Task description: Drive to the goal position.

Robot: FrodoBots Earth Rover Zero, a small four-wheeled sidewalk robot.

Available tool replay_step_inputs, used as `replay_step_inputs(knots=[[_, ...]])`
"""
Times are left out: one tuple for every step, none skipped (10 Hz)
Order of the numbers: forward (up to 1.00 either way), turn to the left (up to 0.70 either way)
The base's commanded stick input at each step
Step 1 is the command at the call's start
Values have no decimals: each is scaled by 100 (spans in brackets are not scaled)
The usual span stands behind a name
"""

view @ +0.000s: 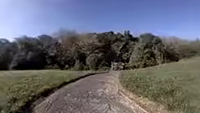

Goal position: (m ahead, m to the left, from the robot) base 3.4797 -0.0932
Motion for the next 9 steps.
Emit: replay_step_inputs(knots=[[50, 0], [50, 0], [50, 0], [50, 0], [50, 0], [50, 0], [50, 0], [50, 0], [50, 0]])
